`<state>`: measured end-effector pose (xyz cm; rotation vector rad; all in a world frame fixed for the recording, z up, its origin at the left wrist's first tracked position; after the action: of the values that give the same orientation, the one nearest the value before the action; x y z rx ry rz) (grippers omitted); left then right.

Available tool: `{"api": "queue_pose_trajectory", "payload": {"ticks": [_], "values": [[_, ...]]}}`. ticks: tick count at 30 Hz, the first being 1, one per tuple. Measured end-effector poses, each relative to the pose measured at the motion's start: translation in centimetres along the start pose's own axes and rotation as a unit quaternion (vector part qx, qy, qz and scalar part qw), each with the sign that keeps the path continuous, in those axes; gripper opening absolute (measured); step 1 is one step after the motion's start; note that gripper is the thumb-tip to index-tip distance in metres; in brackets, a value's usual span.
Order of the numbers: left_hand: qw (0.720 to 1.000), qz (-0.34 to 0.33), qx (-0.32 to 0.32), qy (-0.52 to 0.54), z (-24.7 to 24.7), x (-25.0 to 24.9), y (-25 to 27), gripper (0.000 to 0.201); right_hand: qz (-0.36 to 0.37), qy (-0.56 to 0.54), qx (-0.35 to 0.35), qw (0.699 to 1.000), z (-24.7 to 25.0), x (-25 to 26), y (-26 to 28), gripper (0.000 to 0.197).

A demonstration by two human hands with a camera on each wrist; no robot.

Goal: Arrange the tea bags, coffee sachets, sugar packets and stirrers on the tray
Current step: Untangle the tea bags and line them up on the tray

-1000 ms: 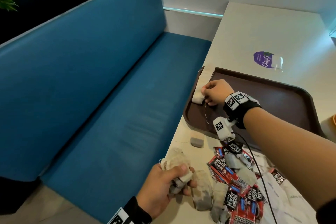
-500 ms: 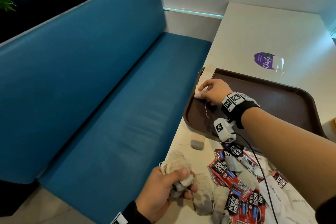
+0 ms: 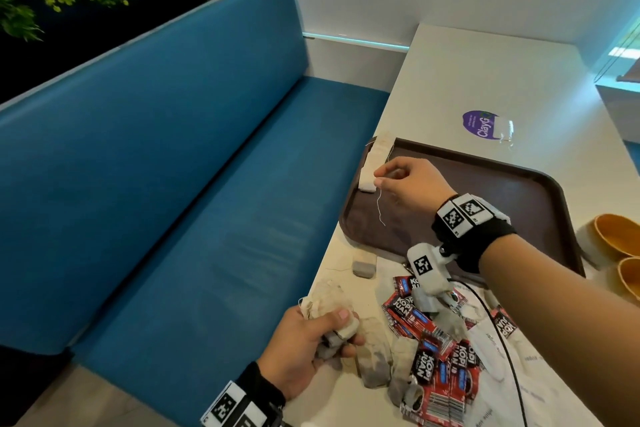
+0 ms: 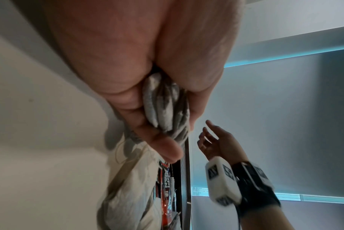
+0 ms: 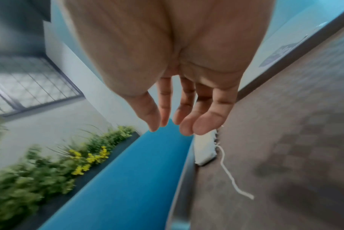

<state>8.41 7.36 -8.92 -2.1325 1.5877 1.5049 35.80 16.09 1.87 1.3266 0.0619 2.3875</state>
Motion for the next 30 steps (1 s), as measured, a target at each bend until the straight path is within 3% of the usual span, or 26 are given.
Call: {"api": "queue_pose_trajectory", "payload": {"ticks": [8, 13, 16, 19, 23, 27, 30], "values": [[0.998, -0.048, 0.032, -0.01, -3.0, -1.9, 2.1, 0.014, 0.025, -0.091, 0.09, 0.991, -4.6, 1.9, 15.6, 0.007], [0.996, -0.056, 0.066, -0.033, -6.1, -2.4, 3.5, 0.025, 0.024, -0.186, 0.12, 0.975, -7.9, 0.2, 21.1, 0.022], [0.995, -0.068, 0.066, -0.027, -7.6, -2.6, 4.4, 0.018, 0.029, -0.244, 0.104, 0.964, -8.5, -0.5, 22.9, 0.038], [0.995, -0.074, 0.069, -0.022, -8.6, -2.4, 4.9, 0.019, 0.031, -0.267, 0.078, 0.96, -8.6, -1.2, 23.9, 0.042], [0.995, -0.069, 0.057, -0.039, -8.9, -1.8, 5.2, 0.028, 0.017, -0.296, 0.059, 0.953, -8.9, -2.1, 24.6, 0.039], [0.995, -0.074, 0.057, -0.038, -8.1, -0.8, 4.7, 0.06, -0.001, -0.325, 0.067, 0.943, -9.1, -2.9, 25.0, 0.032], [0.994, -0.07, 0.075, -0.036, -8.0, -0.8, 4.7, 0.043, -0.005, -0.32, 0.069, 0.945, -8.9, -3.3, 25.2, 0.014]]}}
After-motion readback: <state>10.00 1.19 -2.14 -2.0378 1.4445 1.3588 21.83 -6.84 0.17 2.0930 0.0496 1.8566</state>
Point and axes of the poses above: each hand's wrist, its own y-axis away from the middle knuckle, its own z-axis out of the back of the hand, x = y × z, the point moved 9 cm from there along -y, towards the middle knuckle, and after that the axes turned 12 degrees about x, right-handed, at the moved point
